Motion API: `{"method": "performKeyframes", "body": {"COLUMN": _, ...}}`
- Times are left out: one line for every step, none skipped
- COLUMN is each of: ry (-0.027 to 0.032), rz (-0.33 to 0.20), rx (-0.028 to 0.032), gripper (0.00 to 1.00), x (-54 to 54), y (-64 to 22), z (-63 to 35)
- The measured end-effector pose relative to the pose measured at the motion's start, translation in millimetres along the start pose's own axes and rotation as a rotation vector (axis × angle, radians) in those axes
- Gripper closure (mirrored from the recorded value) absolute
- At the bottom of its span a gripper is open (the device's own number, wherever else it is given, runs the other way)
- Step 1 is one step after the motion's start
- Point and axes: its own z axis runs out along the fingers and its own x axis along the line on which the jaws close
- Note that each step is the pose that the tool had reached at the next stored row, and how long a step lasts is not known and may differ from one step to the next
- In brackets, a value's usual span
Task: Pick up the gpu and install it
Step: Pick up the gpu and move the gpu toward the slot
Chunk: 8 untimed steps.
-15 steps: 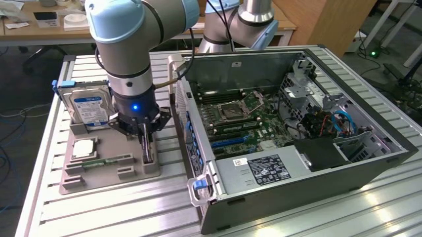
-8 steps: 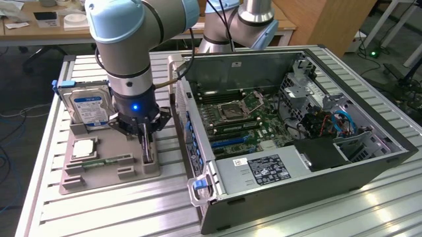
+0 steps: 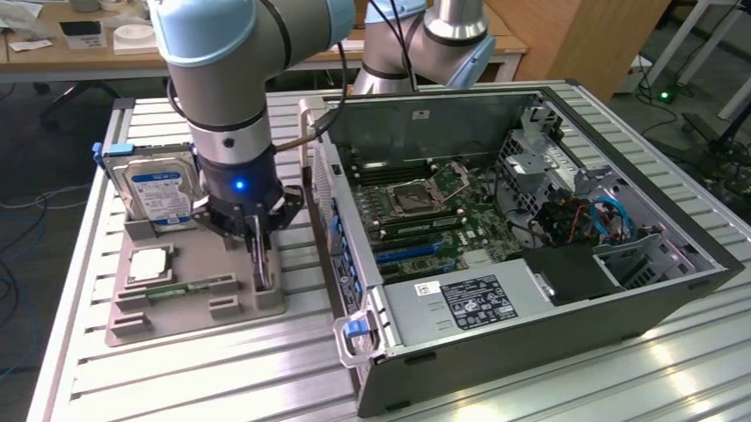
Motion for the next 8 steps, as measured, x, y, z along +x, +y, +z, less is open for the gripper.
{"method": "performKeyframes", "body": {"ry": 0.0000, "rz": 0.000, "rx": 0.0000, "gripper": 0.72, "x": -0.1, "y": 0.1, "z": -2.3}}
{"method": "performKeyframes", "body": {"ry": 0.0000, "rz": 0.000, "rx": 0.0000, "gripper": 0.72, "x": -0.1, "y": 0.2, "z": -4.5}}
{"method": "performKeyframes", "body": {"ry": 0.0000, "rz": 0.000, "rx": 0.0000, "gripper": 0.72, "x": -0.2, "y": 0.2, "z": -6.5}}
{"method": "performKeyframes", "body": {"ry": 0.0001, "rz": 0.000, "rx": 0.0000, "gripper": 0.72, "x": -0.3, "y": 0.3, "z": -8.5}}
{"method": "performKeyframes", "body": {"ry": 0.0000, "rz": 0.000, "rx": 0.0000, "gripper": 0.72, "x": -0.3, "y": 0.4, "z": -10.2}}
{"method": "performKeyframes", "body": {"ry": 0.0000, "rz": 0.000, "rx": 0.0000, "gripper": 0.72, "x": -0.4, "y": 0.5, "z": -12.2}}
{"method": "performKeyframes", "body": {"ry": 0.0000, "rz": 0.000, "rx": 0.0000, "gripper": 0.72, "x": -0.5, "y": 0.5, "z": -14.0}}
{"method": "performKeyframes", "body": {"ry": 0.0000, "rz": 0.000, "rx": 0.0000, "gripper": 0.72, "x": -0.5, "y": 0.6, "z": -15.9}}
